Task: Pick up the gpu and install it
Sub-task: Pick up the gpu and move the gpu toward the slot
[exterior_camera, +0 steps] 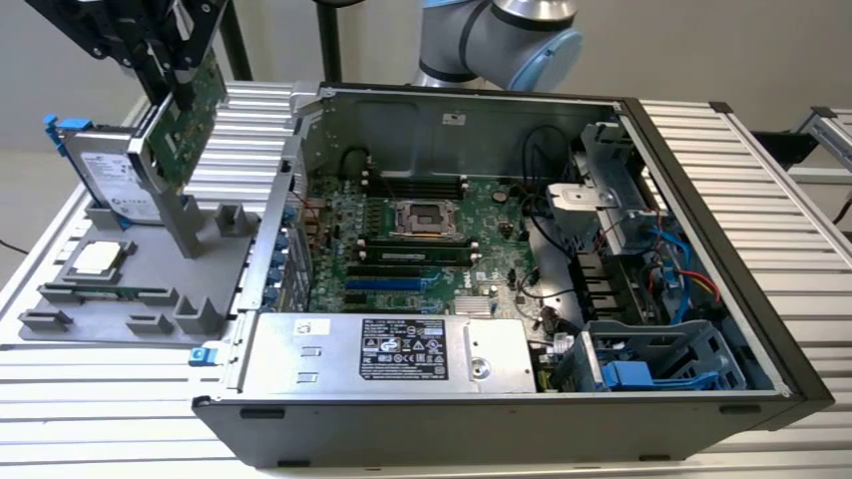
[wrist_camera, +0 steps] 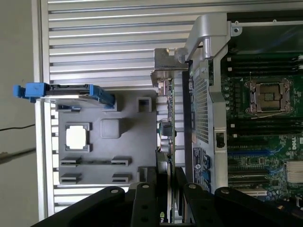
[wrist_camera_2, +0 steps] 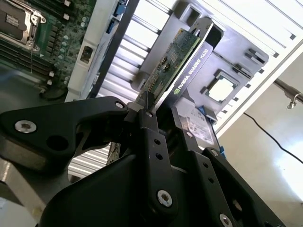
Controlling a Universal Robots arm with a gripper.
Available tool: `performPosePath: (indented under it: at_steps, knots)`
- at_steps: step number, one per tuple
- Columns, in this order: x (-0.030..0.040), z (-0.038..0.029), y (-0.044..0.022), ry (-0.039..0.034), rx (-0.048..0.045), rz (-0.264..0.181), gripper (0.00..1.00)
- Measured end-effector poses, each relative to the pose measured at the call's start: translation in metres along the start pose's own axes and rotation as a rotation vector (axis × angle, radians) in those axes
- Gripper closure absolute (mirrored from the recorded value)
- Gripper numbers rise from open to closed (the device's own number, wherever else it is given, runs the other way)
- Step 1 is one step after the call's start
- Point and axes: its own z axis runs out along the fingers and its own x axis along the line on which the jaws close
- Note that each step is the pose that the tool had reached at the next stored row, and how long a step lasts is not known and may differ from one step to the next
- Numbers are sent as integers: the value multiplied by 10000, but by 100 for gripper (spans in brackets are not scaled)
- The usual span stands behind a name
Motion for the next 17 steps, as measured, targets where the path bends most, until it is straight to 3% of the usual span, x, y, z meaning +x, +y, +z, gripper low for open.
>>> performPosePath:
  at_steps: [17]
  knots:
    - [-116,-3,8,0,0,0,100]
